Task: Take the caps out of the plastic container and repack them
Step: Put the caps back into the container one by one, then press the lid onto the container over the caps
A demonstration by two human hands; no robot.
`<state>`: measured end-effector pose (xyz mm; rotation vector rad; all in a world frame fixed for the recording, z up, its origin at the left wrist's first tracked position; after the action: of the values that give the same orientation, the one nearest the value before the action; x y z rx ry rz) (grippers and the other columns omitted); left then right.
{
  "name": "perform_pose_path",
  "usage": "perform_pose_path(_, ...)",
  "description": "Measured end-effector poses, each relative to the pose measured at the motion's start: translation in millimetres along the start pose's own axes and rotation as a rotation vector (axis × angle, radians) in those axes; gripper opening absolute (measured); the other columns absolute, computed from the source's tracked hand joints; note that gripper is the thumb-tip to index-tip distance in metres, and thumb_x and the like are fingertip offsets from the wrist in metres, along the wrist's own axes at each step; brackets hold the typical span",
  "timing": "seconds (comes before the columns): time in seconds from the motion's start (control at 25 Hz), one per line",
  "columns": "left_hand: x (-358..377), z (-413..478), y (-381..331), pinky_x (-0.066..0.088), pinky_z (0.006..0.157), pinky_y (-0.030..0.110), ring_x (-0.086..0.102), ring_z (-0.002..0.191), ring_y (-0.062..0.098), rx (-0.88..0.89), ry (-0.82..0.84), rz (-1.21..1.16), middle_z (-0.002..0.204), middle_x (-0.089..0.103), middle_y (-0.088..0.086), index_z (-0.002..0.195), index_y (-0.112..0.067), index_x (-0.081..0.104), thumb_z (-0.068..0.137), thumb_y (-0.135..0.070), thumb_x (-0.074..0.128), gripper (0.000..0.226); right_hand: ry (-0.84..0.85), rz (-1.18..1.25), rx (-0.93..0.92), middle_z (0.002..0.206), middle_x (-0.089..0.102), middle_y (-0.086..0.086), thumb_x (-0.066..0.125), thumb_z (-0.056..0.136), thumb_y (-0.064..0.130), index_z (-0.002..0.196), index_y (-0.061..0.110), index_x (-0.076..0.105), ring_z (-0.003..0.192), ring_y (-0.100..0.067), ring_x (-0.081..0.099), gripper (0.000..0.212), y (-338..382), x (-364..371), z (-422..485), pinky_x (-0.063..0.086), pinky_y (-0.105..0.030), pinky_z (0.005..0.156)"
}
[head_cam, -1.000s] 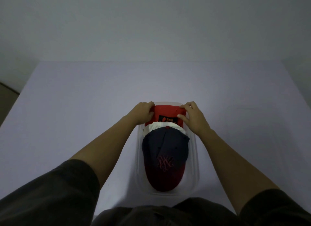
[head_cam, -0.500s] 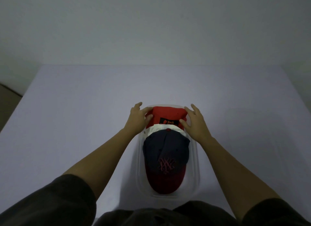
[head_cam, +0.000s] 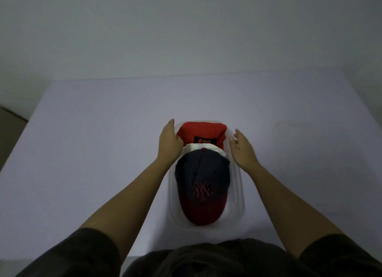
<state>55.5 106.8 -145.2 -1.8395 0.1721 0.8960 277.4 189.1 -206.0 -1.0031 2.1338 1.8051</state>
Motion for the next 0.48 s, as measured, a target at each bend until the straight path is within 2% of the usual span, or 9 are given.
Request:
perform_pose_path(0.12,8,-12,-56,0.019,0.106,0.016,0.032,0.14,0.02,0.154,-0.09,-0.058,0.151,0.036,0.009,0.145,-0.005,0.03,0.093,0.001,0.039,0.054,-0.151,-0.027,-0.034,0.149,0.037,-0.014,0.037,0.101,0.026,0.145,0.006,0.03,0.136,-0.026,0.037,0.049,-8,-45,-2,0.029,-0.036,0.113)
perform_pose_path(0.28,79,-33,-126,0.024,0.106,0.015,0.039,0.136,0.022,0.31,0.066,-0.085,0.148,0.041,0.011,0.143,-0.003,0.035,0.092,0.001,0.042,0.051,-0.242,-0.182,-0.025,0.144,0.042,-0.018,0.039,0.1,0.023,0.14,0.002,0.037,0.134,-0.03,0.038,0.046,-46,-124,-11,0.027,-0.035,0.112)
perform_pose_path(0.36,130,-48,-143,0.026,0.109,0.021,0.039,0.136,0.024,0.303,0.18,-0.088,0.148,0.04,0.013,0.143,-0.002,0.033,0.092,0.0,0.041,0.052,-0.294,-0.261,0.019,0.142,0.043,-0.021,0.041,0.099,0.022,0.139,0.0,0.039,0.133,-0.032,0.038,0.045,-79,-165,-21,0.026,-0.036,0.111)
perform_pose_path(0.48,200,-68,-129,0.026,0.111,0.028,0.035,0.139,0.026,0.144,0.342,-0.031,0.151,0.035,0.014,0.146,-0.003,0.027,0.095,-0.005,0.04,0.053,-0.319,-0.356,0.142,0.144,0.037,-0.024,0.043,0.098,0.023,0.14,-0.001,0.036,0.135,-0.036,0.033,0.048,-132,-210,-37,0.024,-0.04,0.112)
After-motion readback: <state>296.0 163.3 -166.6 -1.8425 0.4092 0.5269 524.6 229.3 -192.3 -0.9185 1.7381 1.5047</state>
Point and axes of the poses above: each hand's wrist, its own z-axis towards the middle knuckle, its own x-axis out of the palm, y = z × x, the point moved 9 cm from there along z, towards the middle knuckle
